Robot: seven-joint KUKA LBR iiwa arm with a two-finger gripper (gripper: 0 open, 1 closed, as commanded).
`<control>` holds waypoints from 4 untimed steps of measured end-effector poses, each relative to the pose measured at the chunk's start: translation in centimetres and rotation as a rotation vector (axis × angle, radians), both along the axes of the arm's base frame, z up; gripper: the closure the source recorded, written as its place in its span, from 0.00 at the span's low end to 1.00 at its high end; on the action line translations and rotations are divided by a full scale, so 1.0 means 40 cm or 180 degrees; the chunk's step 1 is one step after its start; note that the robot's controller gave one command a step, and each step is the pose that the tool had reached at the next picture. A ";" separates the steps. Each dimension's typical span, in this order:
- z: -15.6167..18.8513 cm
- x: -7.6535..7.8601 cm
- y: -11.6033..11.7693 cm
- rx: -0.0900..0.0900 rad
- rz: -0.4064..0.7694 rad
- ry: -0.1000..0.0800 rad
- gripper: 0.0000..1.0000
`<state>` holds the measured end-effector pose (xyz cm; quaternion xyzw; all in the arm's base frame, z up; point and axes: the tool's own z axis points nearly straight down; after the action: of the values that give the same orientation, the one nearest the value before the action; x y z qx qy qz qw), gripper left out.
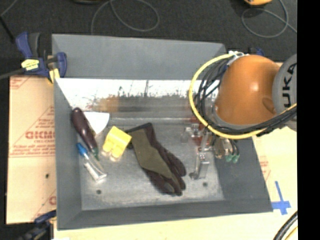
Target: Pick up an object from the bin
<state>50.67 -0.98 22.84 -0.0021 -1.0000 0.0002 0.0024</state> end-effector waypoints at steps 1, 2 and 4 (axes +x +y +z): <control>0.009 0.002 0.000 0.0000 0.0000 -0.0021 0.00; -0.082 0.002 0.019 -0.0005 0.0058 -0.0045 0.00; -0.324 -0.019 0.031 -0.0005 -0.0529 -0.0051 1.00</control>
Offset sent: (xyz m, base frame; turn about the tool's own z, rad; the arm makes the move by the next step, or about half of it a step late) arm -0.0061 0.0298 -0.1292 -0.0561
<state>49.90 0.24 9.90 -0.0850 -0.9964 0.0007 -0.0055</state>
